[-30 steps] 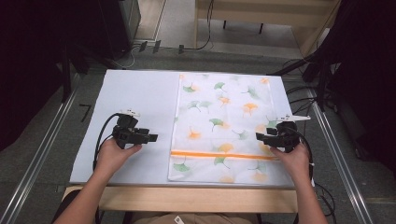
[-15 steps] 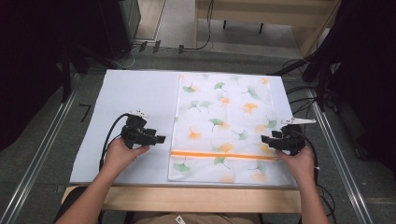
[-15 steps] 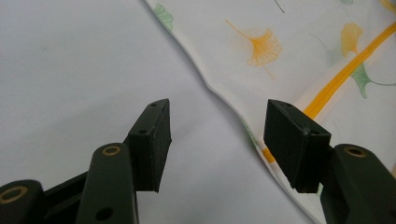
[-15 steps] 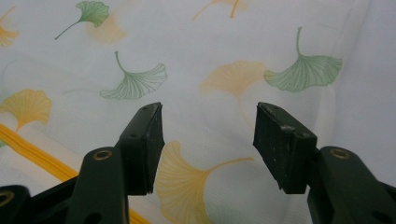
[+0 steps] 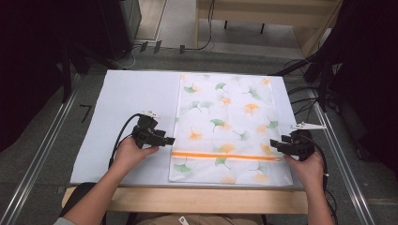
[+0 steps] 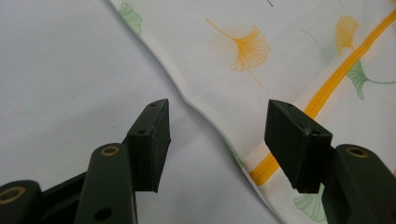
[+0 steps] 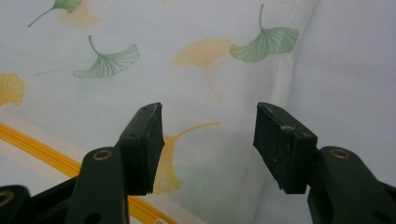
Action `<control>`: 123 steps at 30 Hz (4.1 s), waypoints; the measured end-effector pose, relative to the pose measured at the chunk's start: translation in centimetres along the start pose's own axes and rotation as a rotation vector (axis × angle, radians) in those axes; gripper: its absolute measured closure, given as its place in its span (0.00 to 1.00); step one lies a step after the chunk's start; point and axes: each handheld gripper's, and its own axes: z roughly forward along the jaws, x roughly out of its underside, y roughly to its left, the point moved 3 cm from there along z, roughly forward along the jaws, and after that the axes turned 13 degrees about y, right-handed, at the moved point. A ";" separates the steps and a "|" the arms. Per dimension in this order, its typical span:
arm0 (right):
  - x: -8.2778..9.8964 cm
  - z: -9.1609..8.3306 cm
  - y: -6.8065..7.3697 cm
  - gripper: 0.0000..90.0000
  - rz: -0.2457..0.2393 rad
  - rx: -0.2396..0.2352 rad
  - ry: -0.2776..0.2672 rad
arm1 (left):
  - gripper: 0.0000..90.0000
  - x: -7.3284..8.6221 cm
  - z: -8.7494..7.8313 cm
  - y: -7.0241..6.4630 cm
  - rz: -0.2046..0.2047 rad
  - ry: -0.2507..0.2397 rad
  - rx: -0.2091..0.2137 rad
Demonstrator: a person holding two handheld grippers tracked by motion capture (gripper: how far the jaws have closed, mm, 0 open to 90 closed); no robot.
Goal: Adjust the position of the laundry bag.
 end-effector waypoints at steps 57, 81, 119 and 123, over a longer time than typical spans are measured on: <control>-0.1 2.3 -1.3 1.00 0.059 0.049 0.044 | 1.00 -2.3 3.4 -0.4 0.018 0.095 0.026; -2.7 3.0 1.7 1.00 -0.002 -0.036 0.063 | 1.00 -0.2 -0.1 2.0 -0.059 0.036 0.009; -5.6 5.3 7.9 1.00 -0.189 -0.129 0.108 | 1.00 4.3 -4.1 6.7 -0.202 0.002 -0.061; -5.7 5.4 7.9 1.00 -0.188 -0.135 0.111 | 1.00 4.3 -4.1 6.8 -0.209 -0.002 -0.060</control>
